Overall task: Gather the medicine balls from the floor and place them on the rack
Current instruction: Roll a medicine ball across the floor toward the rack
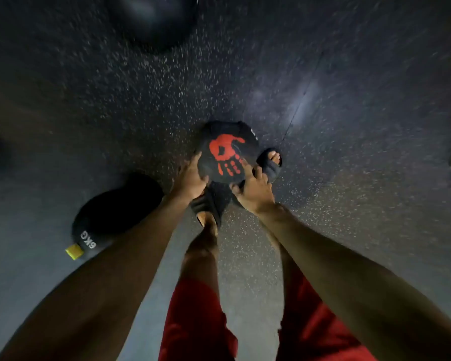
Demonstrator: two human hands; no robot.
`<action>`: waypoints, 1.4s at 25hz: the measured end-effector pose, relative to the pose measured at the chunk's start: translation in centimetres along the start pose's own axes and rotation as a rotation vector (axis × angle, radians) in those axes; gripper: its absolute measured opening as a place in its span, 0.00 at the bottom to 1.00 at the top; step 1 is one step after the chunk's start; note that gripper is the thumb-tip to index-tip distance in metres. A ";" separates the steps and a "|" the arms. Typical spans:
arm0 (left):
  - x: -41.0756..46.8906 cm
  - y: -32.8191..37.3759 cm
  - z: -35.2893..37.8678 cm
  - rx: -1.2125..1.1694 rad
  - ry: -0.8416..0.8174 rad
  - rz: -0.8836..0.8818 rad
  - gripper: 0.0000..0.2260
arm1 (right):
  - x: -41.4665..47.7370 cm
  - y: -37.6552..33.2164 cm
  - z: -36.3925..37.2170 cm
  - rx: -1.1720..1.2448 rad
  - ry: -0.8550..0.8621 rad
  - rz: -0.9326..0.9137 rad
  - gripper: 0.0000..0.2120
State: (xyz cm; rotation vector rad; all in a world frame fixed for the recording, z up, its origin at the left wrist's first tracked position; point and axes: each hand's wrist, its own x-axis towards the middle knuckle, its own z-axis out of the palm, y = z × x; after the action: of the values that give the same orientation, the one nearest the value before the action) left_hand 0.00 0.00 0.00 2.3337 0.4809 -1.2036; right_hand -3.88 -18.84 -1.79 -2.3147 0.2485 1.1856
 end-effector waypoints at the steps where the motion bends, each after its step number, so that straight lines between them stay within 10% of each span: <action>1: 1.8 -0.6 1.5 -0.024 -0.013 0.013 0.32 | 2.1 0.9 1.9 0.000 -0.038 0.021 0.38; 6: 10.2 -4.5 9.0 -0.129 -0.050 0.087 0.42 | 10.7 4.4 9.6 -0.043 -0.145 0.113 0.46; 14: 14.2 -5.6 10.6 0.080 0.193 0.413 0.36 | 16.7 3.1 6.9 0.191 0.257 0.201 0.40; 21: 25.6 5.3 5.9 0.188 0.289 0.605 0.35 | 31.2 5.5 -6.4 0.650 0.473 0.310 0.46; 26: 31.9 16.3 2.9 0.055 0.370 0.470 0.27 | 27.9 4.3 -4.1 0.439 0.826 0.036 0.31; 35: 32.8 14.4 3.9 0.278 0.374 0.628 0.37 | 38.9 5.4 -21.4 0.502 0.545 0.219 0.34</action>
State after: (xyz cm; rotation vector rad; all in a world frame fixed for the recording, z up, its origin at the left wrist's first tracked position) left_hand 22.90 -11.08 -25.61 2.6535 -0.3215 -0.5654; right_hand 32.32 -31.90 -24.56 -2.1313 0.9015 0.4697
